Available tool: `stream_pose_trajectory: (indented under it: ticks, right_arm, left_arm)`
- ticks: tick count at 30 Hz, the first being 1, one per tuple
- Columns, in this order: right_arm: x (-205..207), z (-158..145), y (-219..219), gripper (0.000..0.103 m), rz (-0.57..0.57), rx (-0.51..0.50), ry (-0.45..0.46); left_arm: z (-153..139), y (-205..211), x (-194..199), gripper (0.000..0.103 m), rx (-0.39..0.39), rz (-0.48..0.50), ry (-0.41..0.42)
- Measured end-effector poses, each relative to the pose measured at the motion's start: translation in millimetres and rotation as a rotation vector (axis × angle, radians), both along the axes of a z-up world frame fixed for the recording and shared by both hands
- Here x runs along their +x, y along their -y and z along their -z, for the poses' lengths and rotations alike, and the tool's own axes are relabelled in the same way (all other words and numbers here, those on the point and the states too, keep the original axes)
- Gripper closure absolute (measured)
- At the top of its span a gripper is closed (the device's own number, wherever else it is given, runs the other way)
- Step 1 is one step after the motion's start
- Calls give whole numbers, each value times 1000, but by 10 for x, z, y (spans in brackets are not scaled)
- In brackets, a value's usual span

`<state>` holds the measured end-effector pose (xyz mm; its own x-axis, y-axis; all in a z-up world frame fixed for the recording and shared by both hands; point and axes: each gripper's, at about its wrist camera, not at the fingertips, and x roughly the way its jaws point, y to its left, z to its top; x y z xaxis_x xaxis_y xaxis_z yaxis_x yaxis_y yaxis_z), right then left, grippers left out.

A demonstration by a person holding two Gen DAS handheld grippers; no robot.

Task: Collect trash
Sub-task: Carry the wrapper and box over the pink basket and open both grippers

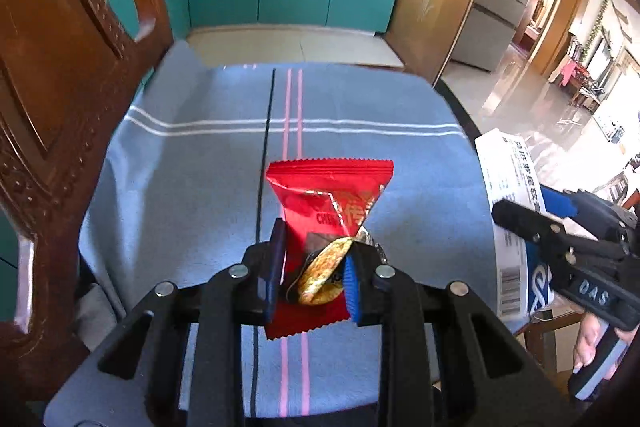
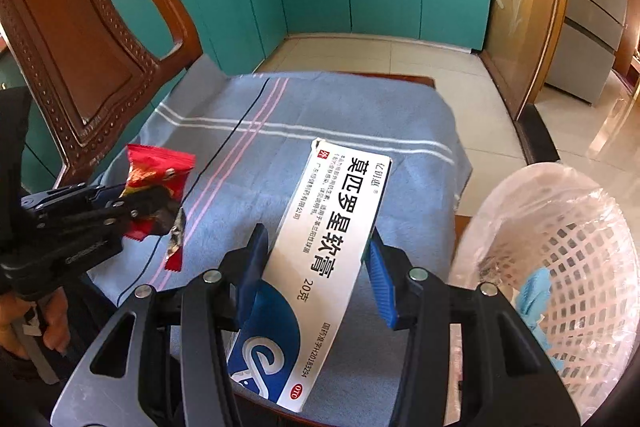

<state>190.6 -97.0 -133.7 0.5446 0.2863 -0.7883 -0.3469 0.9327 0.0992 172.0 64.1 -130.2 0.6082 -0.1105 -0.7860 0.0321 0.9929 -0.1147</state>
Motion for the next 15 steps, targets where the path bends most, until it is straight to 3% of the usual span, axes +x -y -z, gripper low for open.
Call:
stream_pose_trajectory:
  ticks: [8, 15]
  right_arm:
    - [-129, -375, 506, 55, 113, 9, 96]
    - [-248, -563, 1246, 55, 290, -26, 146]
  left_arm:
    - [-238, 271, -114, 76, -1, 66, 47]
    - [-286, 589, -123, 76, -19, 144, 61]
